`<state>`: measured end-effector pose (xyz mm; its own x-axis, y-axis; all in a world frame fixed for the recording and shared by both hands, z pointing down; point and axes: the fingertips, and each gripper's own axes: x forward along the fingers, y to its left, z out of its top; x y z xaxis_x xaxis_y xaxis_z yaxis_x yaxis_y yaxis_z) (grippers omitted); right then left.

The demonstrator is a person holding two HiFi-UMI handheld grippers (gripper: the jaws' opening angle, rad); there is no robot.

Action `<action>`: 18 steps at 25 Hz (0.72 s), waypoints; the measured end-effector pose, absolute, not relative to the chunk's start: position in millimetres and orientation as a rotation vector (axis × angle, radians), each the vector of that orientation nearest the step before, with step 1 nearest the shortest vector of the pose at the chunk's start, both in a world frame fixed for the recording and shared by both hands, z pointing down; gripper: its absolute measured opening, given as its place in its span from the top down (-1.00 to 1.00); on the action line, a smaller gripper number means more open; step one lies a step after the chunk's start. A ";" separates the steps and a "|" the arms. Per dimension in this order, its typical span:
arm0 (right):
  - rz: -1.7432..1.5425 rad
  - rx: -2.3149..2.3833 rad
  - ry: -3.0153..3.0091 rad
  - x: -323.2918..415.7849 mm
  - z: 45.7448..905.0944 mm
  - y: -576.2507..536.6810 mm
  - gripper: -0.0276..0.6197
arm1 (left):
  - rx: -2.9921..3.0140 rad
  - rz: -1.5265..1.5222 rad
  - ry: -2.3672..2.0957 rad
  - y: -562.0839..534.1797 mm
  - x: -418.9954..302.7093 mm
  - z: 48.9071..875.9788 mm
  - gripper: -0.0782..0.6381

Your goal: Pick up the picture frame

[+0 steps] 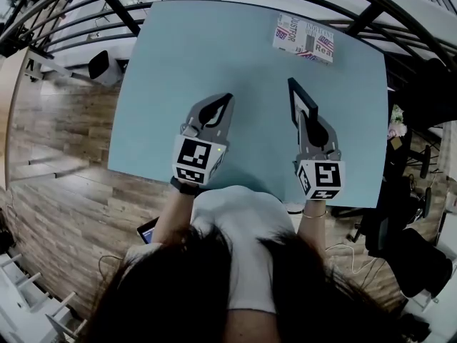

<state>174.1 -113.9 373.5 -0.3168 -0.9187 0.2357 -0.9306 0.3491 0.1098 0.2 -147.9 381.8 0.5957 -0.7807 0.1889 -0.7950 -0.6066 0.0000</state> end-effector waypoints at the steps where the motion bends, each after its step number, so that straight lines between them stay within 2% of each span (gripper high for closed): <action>1: 0.078 1.666 -2.366 174.8 374.3 -113.7 0.87 | 2.732 0.259 -1.360 -147.2 -0.6 381.2 0.62; 18: 0.093 1.693 -2.429 168.2 372.6 -122.1 0.87 | 2.719 0.281 -1.350 -155.0 -6.4 389.3 0.62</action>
